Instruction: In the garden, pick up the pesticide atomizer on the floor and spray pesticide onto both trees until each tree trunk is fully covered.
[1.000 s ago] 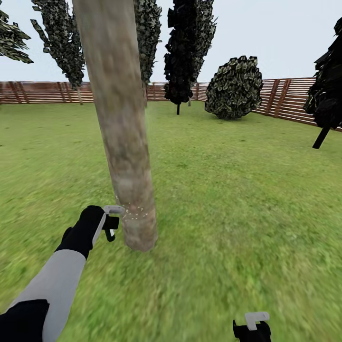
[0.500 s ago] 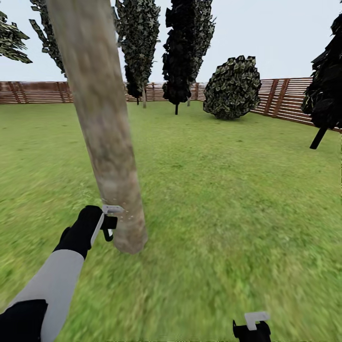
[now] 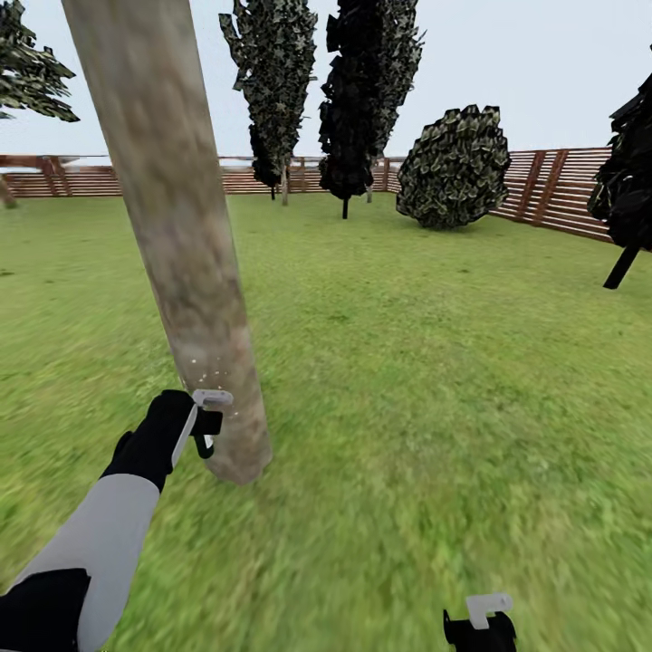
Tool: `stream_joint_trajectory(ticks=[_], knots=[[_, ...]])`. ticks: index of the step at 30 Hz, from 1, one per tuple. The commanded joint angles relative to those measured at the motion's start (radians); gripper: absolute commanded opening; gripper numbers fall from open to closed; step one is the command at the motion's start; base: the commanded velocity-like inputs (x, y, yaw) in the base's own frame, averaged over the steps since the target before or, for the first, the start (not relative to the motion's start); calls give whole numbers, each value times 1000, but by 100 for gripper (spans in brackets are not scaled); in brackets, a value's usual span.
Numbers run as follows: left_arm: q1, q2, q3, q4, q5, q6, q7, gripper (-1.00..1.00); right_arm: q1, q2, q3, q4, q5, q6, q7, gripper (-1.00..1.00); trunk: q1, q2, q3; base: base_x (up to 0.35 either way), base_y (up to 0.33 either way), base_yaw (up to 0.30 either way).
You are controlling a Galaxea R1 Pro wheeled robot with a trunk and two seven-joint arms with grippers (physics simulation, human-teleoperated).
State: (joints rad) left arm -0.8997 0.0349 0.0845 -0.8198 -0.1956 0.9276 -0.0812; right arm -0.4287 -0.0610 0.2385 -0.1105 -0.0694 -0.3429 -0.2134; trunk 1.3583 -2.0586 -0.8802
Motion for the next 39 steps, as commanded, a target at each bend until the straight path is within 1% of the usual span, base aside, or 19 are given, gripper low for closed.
stream_joint_trajectory(ticks=[1,14,15,17,18,22,27,30,31,35,39], knots=[[-1,-2,2,-1,-11,4,-8,-100,0,0,8,0,-7,-2,-3,100,0,0,-1,134,-240,250],[10,-1,3,1,-16,3,-5,-100,-1,1,9,0,-7,-2,-3,100,0,0,-1,15,-271,44],[14,4,5,2,-17,2,-5,-100,0,1,9,0,-7,-2,-3,100,0,0,-1,0,-275,241],[17,43,7,2,-17,2,-5,-100,-1,1,9,0,-7,-2,-3,100,0,0,-1,0,-275,270],[17,44,7,2,-16,1,-4,-100,-1,1,9,0,-7,-2,-3,100,0,0,-1,0,-275,275],[17,36,5,4,-12,2,-4,-100,0,1,9,0,-7,-2,-3,100,0,0,-1,0,-275,276],[15,37,8,4,-15,2,-3,-100,0,3,10,0,-7,-2,-3,100,0,0,-1,0,-275,259],[17,48,6,5,-18,1,-4,-100,0,2,9,0,-7,-2,-3,100,0,0,-1,0,-275,67],[17,49,6,5,-19,1,-4,-100,0,2,9,0,-7,-2,-3,100,0,0,-1,0,-275,12],[15,37,2,7,-19,0,-3,-100,0,1,10,0,-7,-2,-3,100,0,0,-1,52,-275,3],[12,35,3,5,-16,1,-3,-100,0,2,9,0,-7,-2,-3,100,0,0,-1,145,-262,0]])
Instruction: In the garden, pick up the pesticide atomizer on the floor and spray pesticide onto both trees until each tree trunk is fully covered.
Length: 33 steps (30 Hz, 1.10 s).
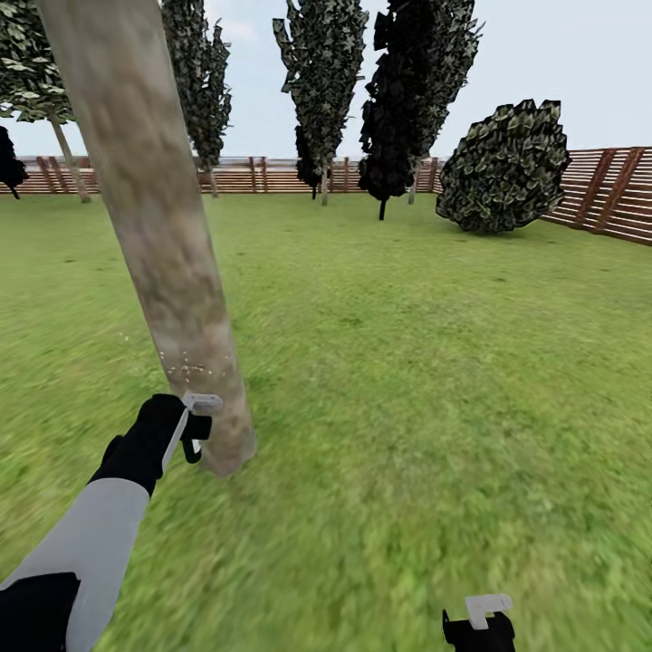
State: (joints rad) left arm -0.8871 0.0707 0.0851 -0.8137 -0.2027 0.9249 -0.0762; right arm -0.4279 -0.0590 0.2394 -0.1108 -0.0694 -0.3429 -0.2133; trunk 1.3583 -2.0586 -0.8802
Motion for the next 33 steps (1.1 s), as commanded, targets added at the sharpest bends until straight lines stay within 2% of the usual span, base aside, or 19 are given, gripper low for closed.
stream_joint_trajectory(ticks=[1,5,11,14,16,17,20,22,25,27,30,31,32,33], knots=[[-1,0,5,-2,-10,4,-8,-100,-1,0,9,0,-7,-2,-3,100,0,0,-1,175,-245,0],[0,1,7,-2,-11,3,-8,-100,-1,1,9,0,-7,-2,-3,100,0,0,-1,181,-240,19],[4,3,2,7,-12,3,-7,-100,-1,2,9,0,-7,-2,-3,100,0,0,-1,154,-244,243],[7,15,5,11,-13,3,-7,-100,-1,2,9,0,-7,-2,-3,100,0,0,-1,102,-259,276],[14,45,6,13,-12,2,-7,-100,-1,2,9,0,-7,-2,-3,100,0,0,-1,96,-262,276],[20,51,5,13,-11,1,-7,-100,-1,2,9,0,-7,-2,-3,100,0,0,-1,94,-263,276],[27,41,0,13,-5,-1,-7,-100,-1,2,9,0,-7,-2,-3,100,0,0,-1,94,-263,277],[28,14,-2,13,-8,-2,-7,-100,-1,2,9,0,-7,-2,-3,100,0,0,-1,94,-263,276],[28,5,0,13,-11,-3,-7,-100,-1,2,9,1,-7,-2,-3,100,0,0,-1,94,-263,276],[30,21,8,14,-11,-3,-7,-100,-1,2,9,0,-7,-2,-3,100,0,0,-1,98,-263,277],[41,61,12,14,-11,-4,-7,-100,-1,2,9,0,-7,-2,-3,100,0,0,-1,112,-263,276],[44,66,10,14,-10,-6,-7,-100,-1,2,9,0,-7,-2,-3,100,0,0,-1,122,-263,276],[49,29,5,14,-9,-7,-7,-100,-1,2,9,0,-7,-2,-3,100,0,0,-1,125,-263,276],[51,10,5,14,-11,-8,-7,-100,-1,2,9,0,-7,-2,-3,100,0,0,-1,128,-263,276]])
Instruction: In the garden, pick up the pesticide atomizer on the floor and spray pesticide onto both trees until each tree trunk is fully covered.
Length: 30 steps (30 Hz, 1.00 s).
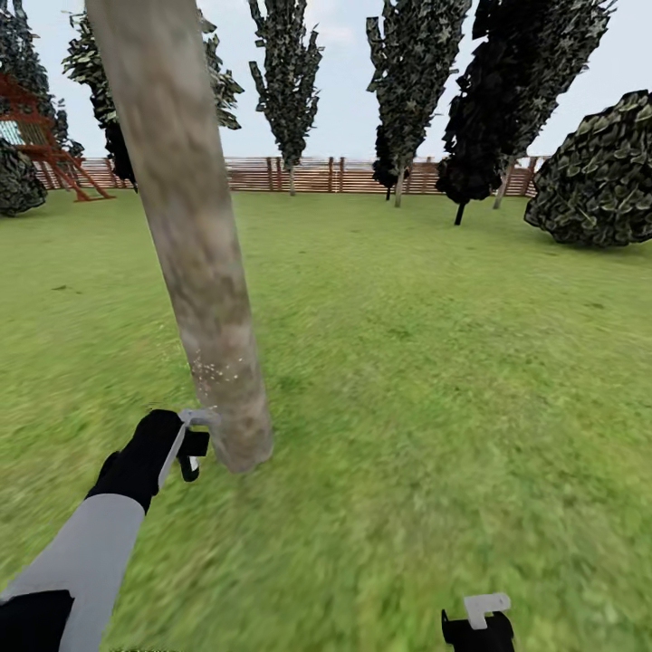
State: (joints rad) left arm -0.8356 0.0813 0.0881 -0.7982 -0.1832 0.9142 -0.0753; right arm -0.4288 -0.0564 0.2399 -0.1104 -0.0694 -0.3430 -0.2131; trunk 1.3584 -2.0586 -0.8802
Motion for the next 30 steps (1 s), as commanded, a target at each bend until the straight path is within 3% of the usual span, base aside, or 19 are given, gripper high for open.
stream_joint_trajectory(ticks=[1,14,27,30], knots=[[-1,-7,2,-1,-29,3,-8,-100,0,0,9,0,-7,-2,-3,100,0,0,-1,129,-263,277],[1,-8,4,-1,-30,3,-8,-100,0,0,9,0,-7,-2,-3,100,0,0,-1,132,-263,267],[2,-9,4,-1,-30,4,-8,-100,0,-6,7,1,-7,-2,-3,100,0,0,-1,84,-266,21],[33,1,9,-1,-30,3,-8,-100,0,-5,7,0,-7,-2,-3,100,0,0,-1,2,-274,0]])
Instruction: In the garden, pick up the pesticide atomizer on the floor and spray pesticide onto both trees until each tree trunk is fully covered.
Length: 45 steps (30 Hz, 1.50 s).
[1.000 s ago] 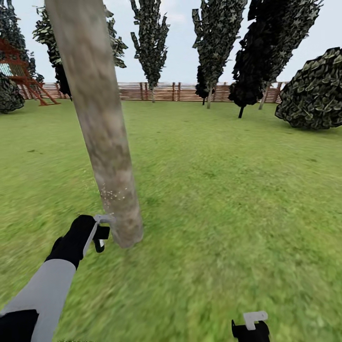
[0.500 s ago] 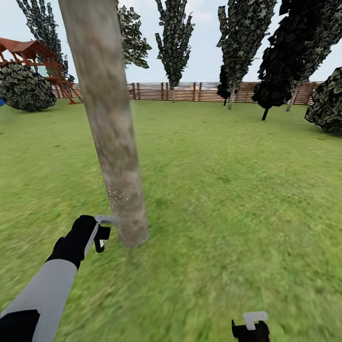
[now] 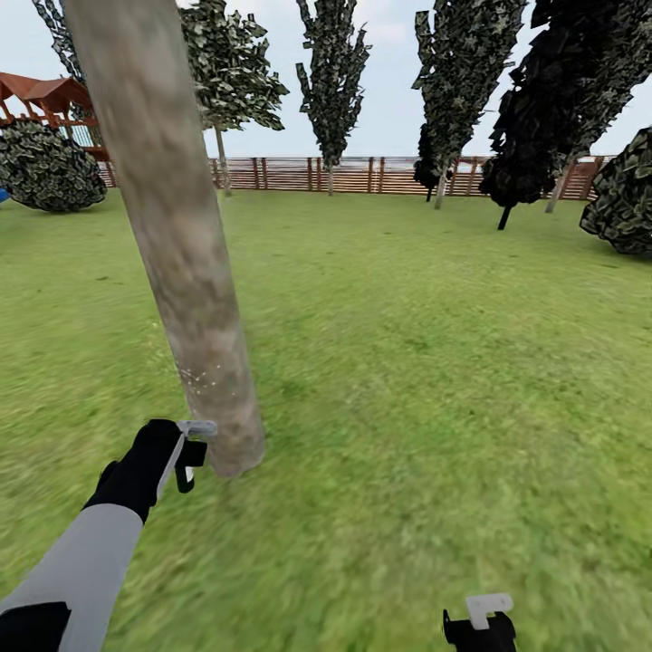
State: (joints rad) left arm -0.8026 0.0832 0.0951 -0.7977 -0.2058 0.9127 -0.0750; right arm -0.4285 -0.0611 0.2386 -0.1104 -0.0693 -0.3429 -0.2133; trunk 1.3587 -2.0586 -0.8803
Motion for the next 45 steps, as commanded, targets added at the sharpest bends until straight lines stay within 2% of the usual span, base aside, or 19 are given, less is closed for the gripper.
stream_joint_trajectory(ticks=[1,2,3,5,10,13,21,27,34,42,45], knots=[[12,5,4,-1,-7,4,-9,-100,0,1,8,0,-7,-2,-3,100,0,0,-1,0,-274,0],[22,11,7,-1,-7,3,-9,-100,0,1,8,0,-7,-2,-3,100,0,0,-1,0,-274,0],[39,30,14,-1,-5,1,-10,-100,-1,2,9,0,-7,-2,-3,100,0,0,-1,0,-274,33],[45,37,15,-2,-3,-1,-11,-100,-1,2,9,0,-7,-2,-3,100,0,0,-2,0,-274,123],[45,23,11,-11,2,-1,-10,-100,-1,4,10,0,-7,-2,-3,100,0,0,-6,47,-273,207],[36,1,14,-18,3,-1,-9,-100,-1,4,10,0,-7,-2,-3,100,0,0,-9,168,-248,223],[38,0,18,-13,3,-3,-9,-100,-1,6,10,0,-7,-2,-3,100,0,0,-16,195,-234,218],[38,1,19,-13,3,-3,-9,-100,-1,6,10,0,-7,-2,-3,100,0,0,-17,170,-237,57],[37,0,17,-19,3,-1,-9,-100,0,6,10,0,-7,-2,-2,100,0,0,-18,16,-270,23],[21,-3,12,-22,5,3,-11,-100,-1,6,10,0,-7,-2,-3,100,0,0,-18,0,-275,254],[-28,-34,12,-21,3,11,-11,-100,-1,6,10,0,-7,-2,-3,100,0,0,-18,0,-275,276]])
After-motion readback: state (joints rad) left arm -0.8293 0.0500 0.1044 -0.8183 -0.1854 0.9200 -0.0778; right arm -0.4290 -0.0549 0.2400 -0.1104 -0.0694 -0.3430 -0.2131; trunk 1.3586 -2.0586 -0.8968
